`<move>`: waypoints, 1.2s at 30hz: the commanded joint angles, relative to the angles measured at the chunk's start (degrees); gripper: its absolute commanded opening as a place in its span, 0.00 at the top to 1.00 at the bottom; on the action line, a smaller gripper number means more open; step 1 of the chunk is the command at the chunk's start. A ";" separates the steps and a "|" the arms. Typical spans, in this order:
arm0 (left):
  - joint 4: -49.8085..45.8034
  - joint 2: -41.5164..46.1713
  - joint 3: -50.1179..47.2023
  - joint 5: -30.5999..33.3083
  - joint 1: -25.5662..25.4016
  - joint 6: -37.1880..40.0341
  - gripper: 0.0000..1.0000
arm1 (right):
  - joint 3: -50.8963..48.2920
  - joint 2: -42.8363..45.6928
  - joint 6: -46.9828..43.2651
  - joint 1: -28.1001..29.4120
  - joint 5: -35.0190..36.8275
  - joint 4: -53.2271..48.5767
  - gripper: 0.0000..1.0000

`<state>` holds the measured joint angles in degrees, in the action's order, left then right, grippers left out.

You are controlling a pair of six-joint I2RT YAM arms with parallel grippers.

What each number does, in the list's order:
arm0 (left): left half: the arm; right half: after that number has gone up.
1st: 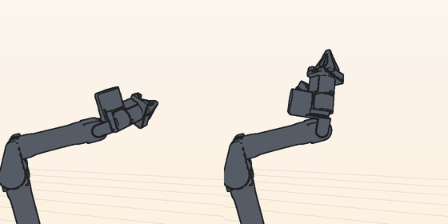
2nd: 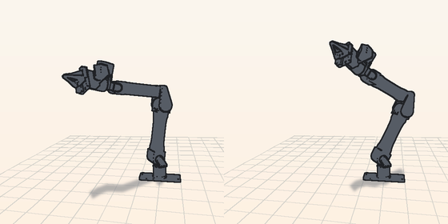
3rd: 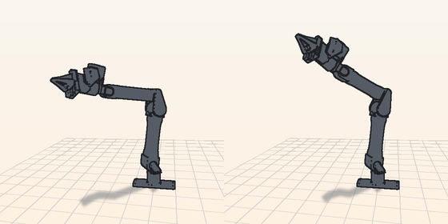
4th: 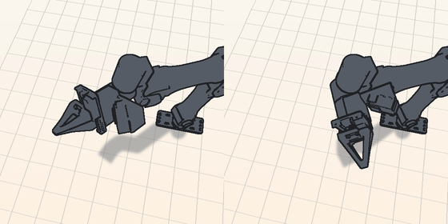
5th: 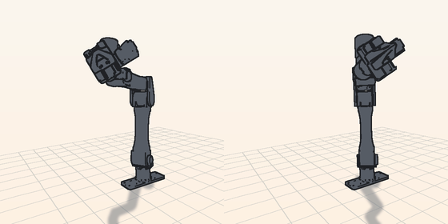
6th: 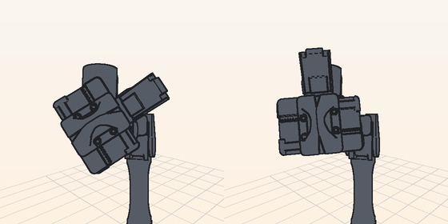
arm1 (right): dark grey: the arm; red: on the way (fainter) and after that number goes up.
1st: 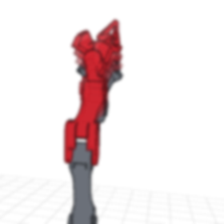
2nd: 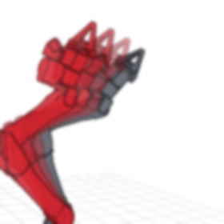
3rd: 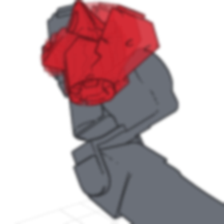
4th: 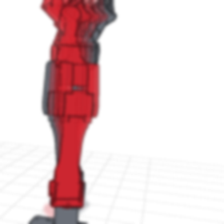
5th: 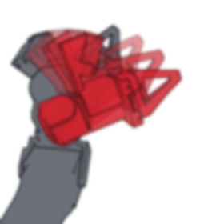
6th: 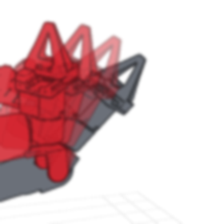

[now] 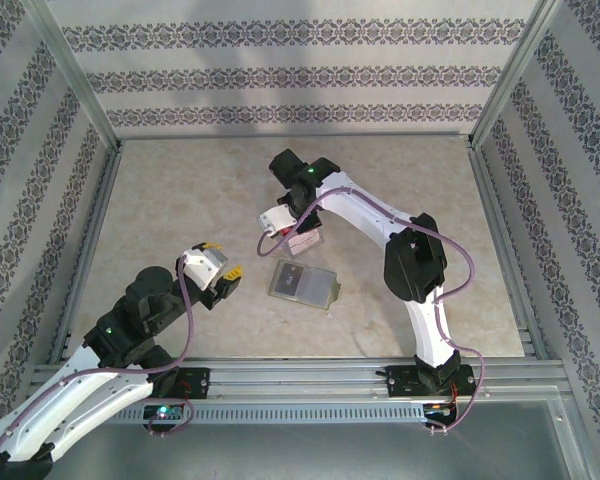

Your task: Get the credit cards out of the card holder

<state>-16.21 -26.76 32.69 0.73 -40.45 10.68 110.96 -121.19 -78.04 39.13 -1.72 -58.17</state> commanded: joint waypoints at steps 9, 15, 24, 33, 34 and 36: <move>-1.28 -0.64 1.77 1.45 -0.42 2.06 0.39 | 0.58 -1.67 -1.94 -1.09 -2.60 3.12 1.00; -0.85 -0.79 2.06 2.10 -0.47 2.50 0.38 | 1.39 -2.73 -1.83 -1.33 -3.69 3.59 1.00; -0.49 -1.62 2.29 1.92 -0.42 2.45 0.37 | 1.62 -4.03 -1.39 -1.86 -4.79 4.27 1.00; -0.23 -2.15 2.29 1.81 -0.44 2.28 0.36 | 1.02 -5.03 -0.11 -2.50 -4.88 6.31 0.96; -0.27 -2.15 2.33 1.82 -0.42 2.28 0.36 | 1.10 -5.13 0.15 -2.63 -4.98 6.32 0.95; -0.23 -2.13 2.38 1.82 -0.46 2.24 0.36 | 1.19 -5.16 0.60 -2.71 -4.96 6.57 0.88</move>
<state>-16.36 -29.04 33.01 2.00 -40.45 12.19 111.00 -124.95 -77.95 37.17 -5.50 -54.33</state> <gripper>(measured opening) 0.637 0.099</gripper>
